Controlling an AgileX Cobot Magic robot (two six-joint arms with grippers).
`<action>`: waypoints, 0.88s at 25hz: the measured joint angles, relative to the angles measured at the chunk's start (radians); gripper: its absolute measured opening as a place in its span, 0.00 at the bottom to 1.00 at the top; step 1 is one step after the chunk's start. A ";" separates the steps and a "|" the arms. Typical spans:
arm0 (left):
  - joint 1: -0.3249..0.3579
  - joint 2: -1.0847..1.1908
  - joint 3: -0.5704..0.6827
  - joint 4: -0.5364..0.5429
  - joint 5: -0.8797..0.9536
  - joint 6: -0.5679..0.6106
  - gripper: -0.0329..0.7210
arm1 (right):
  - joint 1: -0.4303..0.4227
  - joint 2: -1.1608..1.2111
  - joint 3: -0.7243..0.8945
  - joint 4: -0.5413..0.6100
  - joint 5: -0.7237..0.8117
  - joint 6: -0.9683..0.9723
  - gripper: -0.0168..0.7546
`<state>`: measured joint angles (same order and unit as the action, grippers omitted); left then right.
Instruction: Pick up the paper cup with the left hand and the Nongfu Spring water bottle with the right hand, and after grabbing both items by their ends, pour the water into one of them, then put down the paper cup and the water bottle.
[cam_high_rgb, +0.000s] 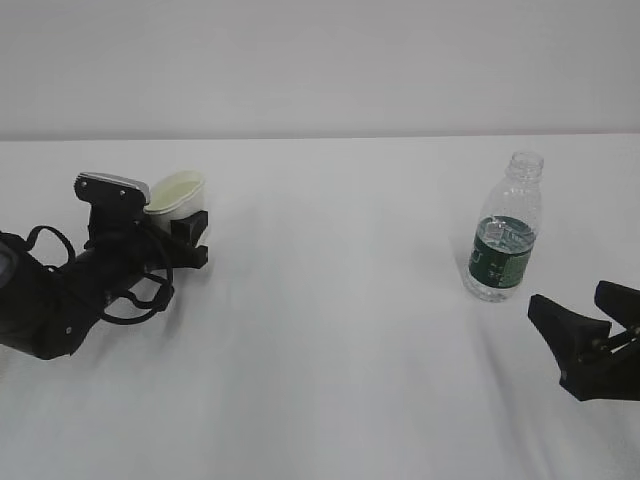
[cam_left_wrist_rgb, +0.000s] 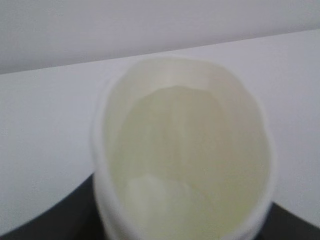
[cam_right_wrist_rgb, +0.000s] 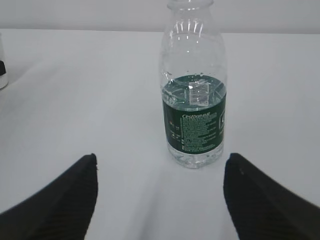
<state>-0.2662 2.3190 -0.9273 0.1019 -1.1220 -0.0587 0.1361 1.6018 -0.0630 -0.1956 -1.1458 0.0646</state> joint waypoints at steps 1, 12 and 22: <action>0.000 0.002 0.000 0.000 0.000 0.000 0.56 | 0.000 0.000 0.000 0.000 0.000 0.000 0.78; 0.000 0.009 0.000 0.000 -0.004 0.001 0.67 | 0.000 0.000 0.000 -0.007 0.000 0.000 0.78; 0.000 0.009 -0.002 0.002 -0.016 0.001 0.87 | 0.000 0.000 0.000 -0.009 0.000 -0.001 0.78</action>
<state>-0.2662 2.3283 -0.9296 0.1037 -1.1380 -0.0580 0.1361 1.6018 -0.0630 -0.2047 -1.1458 0.0638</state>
